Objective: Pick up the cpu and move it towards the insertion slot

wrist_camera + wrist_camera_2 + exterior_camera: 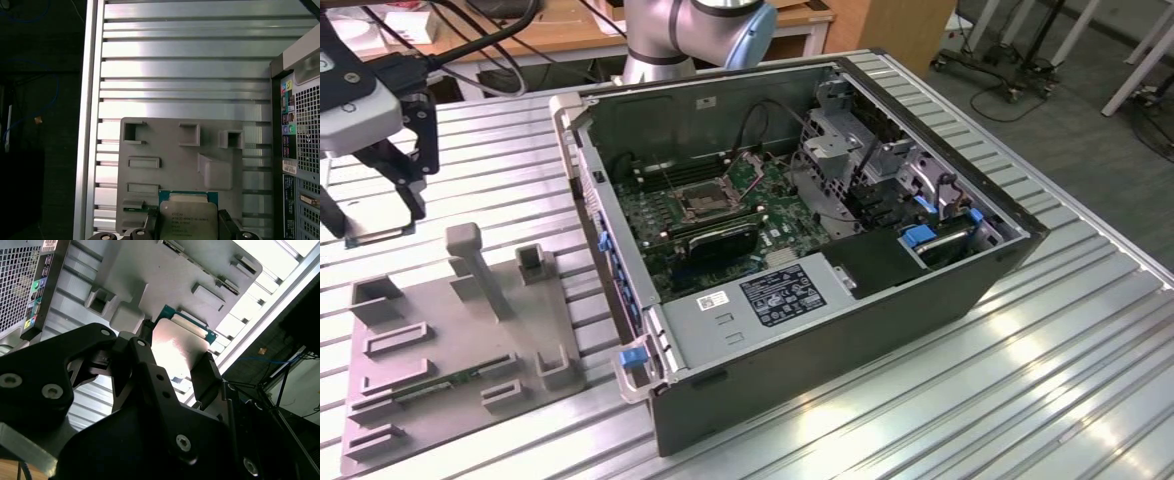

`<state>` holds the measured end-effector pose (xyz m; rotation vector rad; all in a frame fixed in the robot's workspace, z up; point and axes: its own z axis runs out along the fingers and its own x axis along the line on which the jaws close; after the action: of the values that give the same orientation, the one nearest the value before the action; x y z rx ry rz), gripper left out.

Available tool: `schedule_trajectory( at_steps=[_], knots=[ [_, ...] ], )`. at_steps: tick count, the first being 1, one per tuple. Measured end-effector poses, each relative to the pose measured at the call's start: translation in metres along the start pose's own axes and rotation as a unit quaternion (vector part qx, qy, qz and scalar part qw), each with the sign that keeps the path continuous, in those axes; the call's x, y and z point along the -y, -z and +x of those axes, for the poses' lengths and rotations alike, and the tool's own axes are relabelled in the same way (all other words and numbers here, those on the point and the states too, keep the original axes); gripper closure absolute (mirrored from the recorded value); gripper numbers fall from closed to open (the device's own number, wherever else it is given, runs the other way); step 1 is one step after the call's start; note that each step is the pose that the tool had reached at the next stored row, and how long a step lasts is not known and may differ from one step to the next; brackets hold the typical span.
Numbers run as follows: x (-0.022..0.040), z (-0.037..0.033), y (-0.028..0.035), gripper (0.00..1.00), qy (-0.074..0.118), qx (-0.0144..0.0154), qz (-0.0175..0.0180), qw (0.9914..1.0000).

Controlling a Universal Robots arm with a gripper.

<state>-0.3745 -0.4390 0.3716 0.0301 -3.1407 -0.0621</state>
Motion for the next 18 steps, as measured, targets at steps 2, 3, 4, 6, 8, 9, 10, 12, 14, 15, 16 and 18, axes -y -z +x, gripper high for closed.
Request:
schedule_trajectory(
  at_steps=[2, 3, 4, 6, 8, 9, 10, 12, 14, 15, 16, 18],
  knots=[
    [0.0000, -0.0002, 0.0000, 0.45, 0.000, 0.0000, 0.0000, 1.00000],
    [0.0000, -0.0004, 0.0000, 0.45, 0.000, 0.0000, 0.0000, 1.00000],
    [0.0000, -0.0004, 0.0000, 0.45, 0.000, 0.0000, 0.0000, 1.00000],
    [0.0000, -0.0004, 0.0002, 0.45, 0.000, 0.0001, 0.0000, 1.00000],
    [-0.0001, -0.0004, 0.0010, 0.45, 0.000, 0.0000, 0.0000, 1.00000],
    [-0.0001, -0.0004, 0.0015, 0.45, 0.000, 0.0000, 0.0000, 1.00000],
    [-0.0001, -0.0004, 0.0021, 0.45, 0.000, 0.0000, 0.0000, 1.00000],
    [-0.0001, -0.0004, 0.0033, 0.45, 0.000, 0.0000, 0.0000, 1.00000],
    [-0.0002, -0.0004, 0.0040, 0.45, 0.000, 0.0001, 0.0000, 1.00000],
    [-0.0002, -0.0004, 0.0040, 0.45, 0.000, 0.0001, -0.0001, 1.00000],
    [-0.0002, -0.0004, 0.0040, 0.45, 0.000, 0.0001, -0.0001, 1.00000],
    [-0.0002, -0.0004, 0.0042, 0.45, 0.000, 0.0000, 0.0000, 1.00000]
  ],
)
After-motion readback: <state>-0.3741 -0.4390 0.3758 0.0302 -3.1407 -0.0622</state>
